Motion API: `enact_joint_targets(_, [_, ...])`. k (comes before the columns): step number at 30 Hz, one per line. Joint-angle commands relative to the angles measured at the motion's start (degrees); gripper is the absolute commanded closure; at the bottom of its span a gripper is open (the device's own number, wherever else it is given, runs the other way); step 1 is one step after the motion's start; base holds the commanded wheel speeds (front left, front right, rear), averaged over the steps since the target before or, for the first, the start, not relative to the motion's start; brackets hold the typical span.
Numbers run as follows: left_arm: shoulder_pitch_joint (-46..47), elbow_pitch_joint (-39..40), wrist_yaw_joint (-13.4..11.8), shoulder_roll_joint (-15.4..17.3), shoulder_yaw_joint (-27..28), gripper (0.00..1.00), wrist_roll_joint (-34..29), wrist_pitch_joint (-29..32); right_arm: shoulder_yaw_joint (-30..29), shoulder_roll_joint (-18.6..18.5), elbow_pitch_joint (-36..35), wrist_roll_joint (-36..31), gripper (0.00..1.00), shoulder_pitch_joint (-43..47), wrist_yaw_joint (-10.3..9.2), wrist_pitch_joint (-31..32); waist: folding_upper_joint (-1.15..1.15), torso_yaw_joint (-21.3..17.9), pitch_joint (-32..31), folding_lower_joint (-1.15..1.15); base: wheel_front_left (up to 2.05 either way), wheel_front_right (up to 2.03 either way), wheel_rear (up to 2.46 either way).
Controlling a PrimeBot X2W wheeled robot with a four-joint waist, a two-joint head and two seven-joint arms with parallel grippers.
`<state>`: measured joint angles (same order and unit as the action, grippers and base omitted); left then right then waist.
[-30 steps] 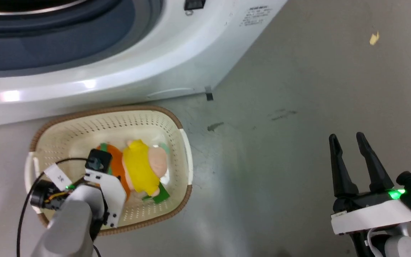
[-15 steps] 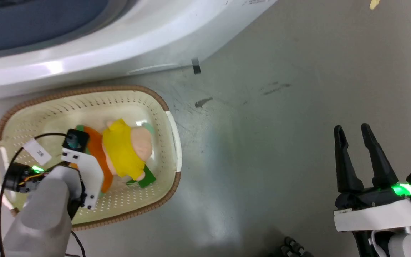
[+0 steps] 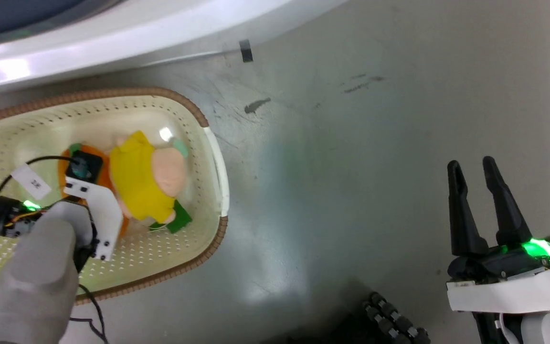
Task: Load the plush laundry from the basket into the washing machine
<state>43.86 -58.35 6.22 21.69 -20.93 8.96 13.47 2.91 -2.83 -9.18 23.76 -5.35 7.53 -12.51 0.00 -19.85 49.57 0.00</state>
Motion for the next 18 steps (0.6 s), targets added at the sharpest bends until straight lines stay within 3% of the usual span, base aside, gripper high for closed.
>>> enact_joint_targets(1, [1.81, -2.39, 0.41, 1.02, -1.67, 1.00, 1.25, 0.46, 0.15, -0.04, -0.44, 1.12, 0.00, -1.50, -0.04, -0.78, 0.00, -1.06, 1.29, 0.00, 0.00, 0.00, 0.00])
enact_joint_targets(11, [3.86, -8.84, 0.55, 5.08, -2.19, 1.00, 6.03, -3.01, 1.88, -0.05, -0.49, 2.13, 0.00, -5.14, -0.04, -1.97, 0.00, -3.89, 2.09, 0.00, 0.00, 0.00, 0.00])
enact_joint_targets(14, [3.22, -10.23, 0.32, 4.91, -1.84, 1.00, 7.32, -4.81, 2.08, -0.05, -0.21, 1.63, 0.00, -5.98, -0.04, -2.21, 0.00, -3.66, 0.53, 0.00, 0.00, 0.00, 0.00])
enact_joint_targets(18, [0.27, -11.96, 0.50, 1.51, -1.17, 1.00, 10.11, -9.79, -0.20, -0.05, 0.37, -0.95, 0.00, -5.72, -0.04, -2.49, 0.00, -0.14, -5.73, 0.00, 0.00, 0.00, 0.00])
